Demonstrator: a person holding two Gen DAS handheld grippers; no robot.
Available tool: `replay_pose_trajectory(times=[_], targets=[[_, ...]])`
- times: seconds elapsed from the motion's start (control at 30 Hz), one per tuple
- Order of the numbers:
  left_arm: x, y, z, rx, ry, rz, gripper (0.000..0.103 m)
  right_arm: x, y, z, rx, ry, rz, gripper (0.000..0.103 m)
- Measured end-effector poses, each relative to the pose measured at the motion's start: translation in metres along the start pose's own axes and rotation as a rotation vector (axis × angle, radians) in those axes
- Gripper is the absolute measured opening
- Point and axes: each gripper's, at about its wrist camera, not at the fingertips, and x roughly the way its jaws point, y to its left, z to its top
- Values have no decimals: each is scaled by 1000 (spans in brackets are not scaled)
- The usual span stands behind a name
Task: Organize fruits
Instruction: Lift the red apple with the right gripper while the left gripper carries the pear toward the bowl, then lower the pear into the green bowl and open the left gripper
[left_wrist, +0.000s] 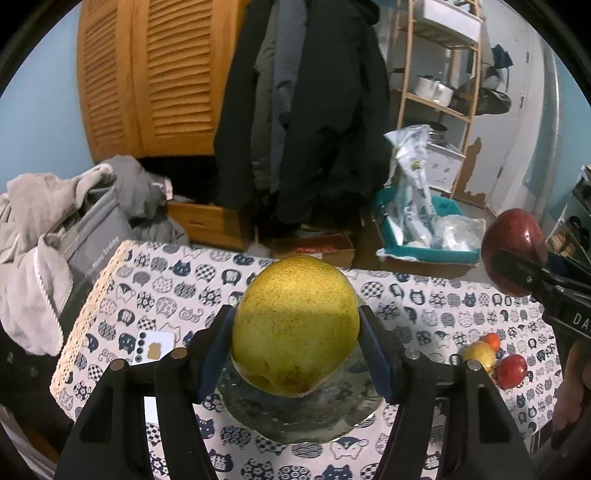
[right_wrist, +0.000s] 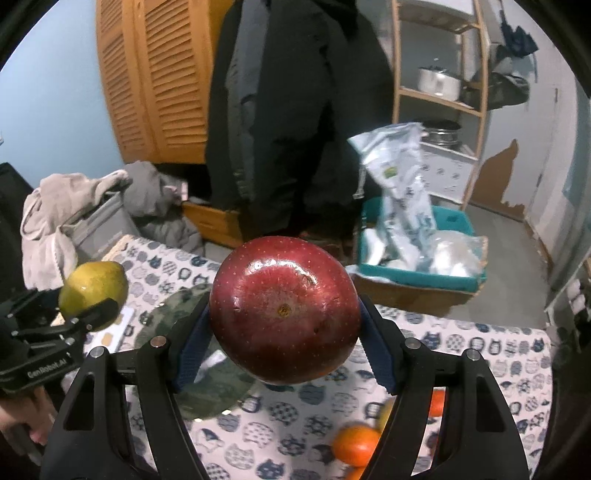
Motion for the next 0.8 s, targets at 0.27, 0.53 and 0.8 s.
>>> replay_pose_trajectory(times=[0.27,0.53,0.8], targets=[[25,30,-10,-42,61,24,67,37,40,1,-43,56,48,74],[61,44,-23,-69,158,22,67,78,62,-11,-69,136,81,74],[111,48,-48,-72,295,22,67,122,70,-34,-69,240,126,74]])
